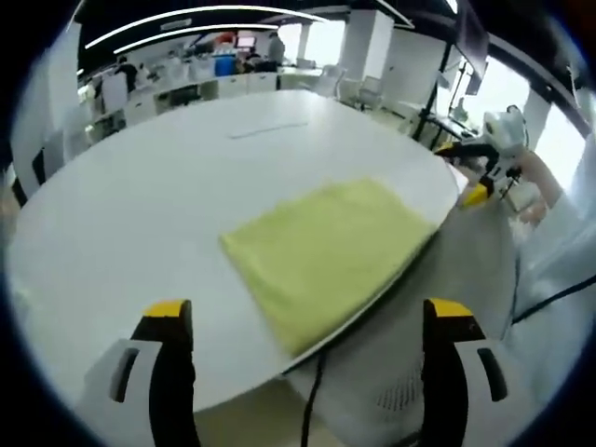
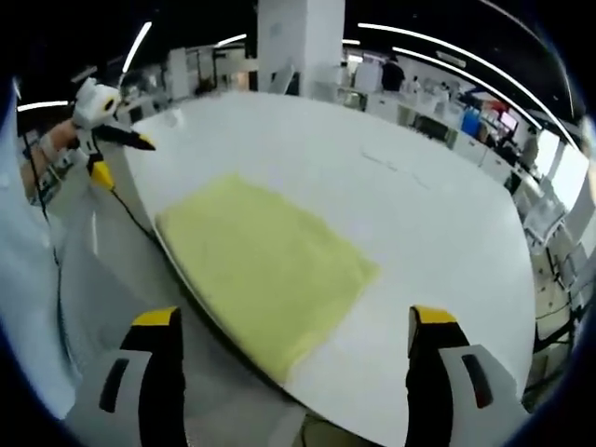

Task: Fold the garment on the visible template until the final outline fits inside the template.

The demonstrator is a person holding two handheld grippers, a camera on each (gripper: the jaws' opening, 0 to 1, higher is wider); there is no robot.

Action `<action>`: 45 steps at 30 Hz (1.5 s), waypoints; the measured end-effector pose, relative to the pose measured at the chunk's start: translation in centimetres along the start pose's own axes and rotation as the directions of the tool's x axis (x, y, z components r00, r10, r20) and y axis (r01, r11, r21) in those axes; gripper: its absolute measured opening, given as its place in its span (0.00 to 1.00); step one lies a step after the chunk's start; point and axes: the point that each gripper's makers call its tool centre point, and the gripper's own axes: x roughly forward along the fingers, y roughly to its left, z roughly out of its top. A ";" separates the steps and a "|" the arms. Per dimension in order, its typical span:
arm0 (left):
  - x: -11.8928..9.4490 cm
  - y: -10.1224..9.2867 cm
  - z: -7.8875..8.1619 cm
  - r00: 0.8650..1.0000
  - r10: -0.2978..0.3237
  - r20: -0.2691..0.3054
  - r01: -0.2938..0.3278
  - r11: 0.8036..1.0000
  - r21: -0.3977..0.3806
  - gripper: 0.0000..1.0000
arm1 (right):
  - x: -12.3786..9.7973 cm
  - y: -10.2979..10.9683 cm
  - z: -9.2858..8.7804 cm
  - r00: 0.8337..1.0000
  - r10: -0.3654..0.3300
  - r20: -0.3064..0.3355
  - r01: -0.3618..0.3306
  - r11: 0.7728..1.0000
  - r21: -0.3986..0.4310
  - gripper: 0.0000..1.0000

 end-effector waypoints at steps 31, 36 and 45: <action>-0.1 -0.2 0.3 1.000 0.004 -0.016 -0.004 1.000 0.027 1.00 | -0.4 1.0 -1.8 1.000 -0.004 -0.013 0.005 0.998 0.059 1.00; 0.0 -0.2 0.3 1.000 0.008 -0.019 -0.007 1.000 0.029 1.00 | -0.5 0.8 -1.6 1.000 -0.013 -0.002 0.013 0.998 0.061 1.00; -0.1 -0.5 0.9 1.000 -0.004 0.006 0.004 1.000 0.029 1.00 | -0.4 1.0 -1.2 1.000 -0.011 -0.001 0.011 0.999 0.052 1.00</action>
